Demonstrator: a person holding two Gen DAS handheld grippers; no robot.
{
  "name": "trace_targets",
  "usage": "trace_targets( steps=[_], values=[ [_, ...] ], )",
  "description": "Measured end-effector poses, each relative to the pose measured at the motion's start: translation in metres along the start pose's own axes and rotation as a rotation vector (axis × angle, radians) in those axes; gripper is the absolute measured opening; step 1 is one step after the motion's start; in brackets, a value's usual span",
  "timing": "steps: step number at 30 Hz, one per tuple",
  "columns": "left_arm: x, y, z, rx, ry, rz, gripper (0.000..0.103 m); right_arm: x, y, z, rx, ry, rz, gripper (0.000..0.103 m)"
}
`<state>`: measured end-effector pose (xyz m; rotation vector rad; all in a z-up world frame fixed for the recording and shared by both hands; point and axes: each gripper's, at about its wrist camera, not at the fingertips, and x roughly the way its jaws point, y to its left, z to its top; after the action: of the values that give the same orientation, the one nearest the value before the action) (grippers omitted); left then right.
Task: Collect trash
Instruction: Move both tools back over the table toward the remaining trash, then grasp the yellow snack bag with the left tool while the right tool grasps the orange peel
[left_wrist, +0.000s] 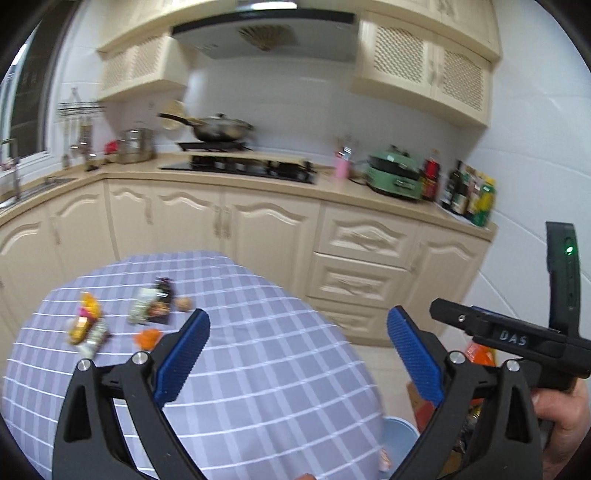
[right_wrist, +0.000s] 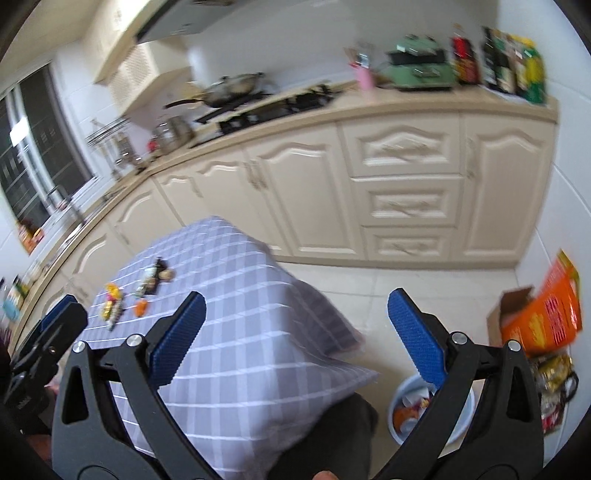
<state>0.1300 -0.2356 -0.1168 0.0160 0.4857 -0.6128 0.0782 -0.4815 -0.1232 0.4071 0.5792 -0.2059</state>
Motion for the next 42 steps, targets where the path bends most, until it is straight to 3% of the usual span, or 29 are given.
trace_targets(
  steps=[10,19,28,35,36,38,40,42],
  values=[
    [-0.029,0.101,0.002,-0.093,-0.056,0.197,0.095,0.049,0.111,0.009,-0.159,0.033,0.140,0.097],
    [-0.031,0.190,-0.013,-0.170,-0.013,0.363,0.095,0.122,0.195,-0.016,-0.285,0.158,0.216,0.097],
    [0.005,0.253,-0.023,-0.162,0.089,0.484,0.095,0.182,0.229,-0.040,-0.339,0.265,0.232,0.097],
    [0.058,0.276,-0.021,-0.102,0.206,0.487,0.095,0.218,0.239,-0.047,-0.381,0.326,0.218,0.096],
    [0.065,0.278,-0.022,-0.092,0.223,0.485,0.095,0.222,0.241,-0.048,-0.384,0.335,0.218,0.094],
    [0.082,0.284,-0.022,-0.069,0.262,0.492,0.095,0.231,0.245,-0.052,-0.400,0.355,0.209,0.074],
    [0.098,0.293,-0.024,-0.073,0.311,0.480,0.095,0.236,0.248,-0.059,-0.437,0.372,0.186,0.063],
    [0.105,0.300,-0.025,-0.099,0.338,0.443,0.094,0.235,0.253,-0.065,-0.495,0.358,0.158,0.062]
  ],
)
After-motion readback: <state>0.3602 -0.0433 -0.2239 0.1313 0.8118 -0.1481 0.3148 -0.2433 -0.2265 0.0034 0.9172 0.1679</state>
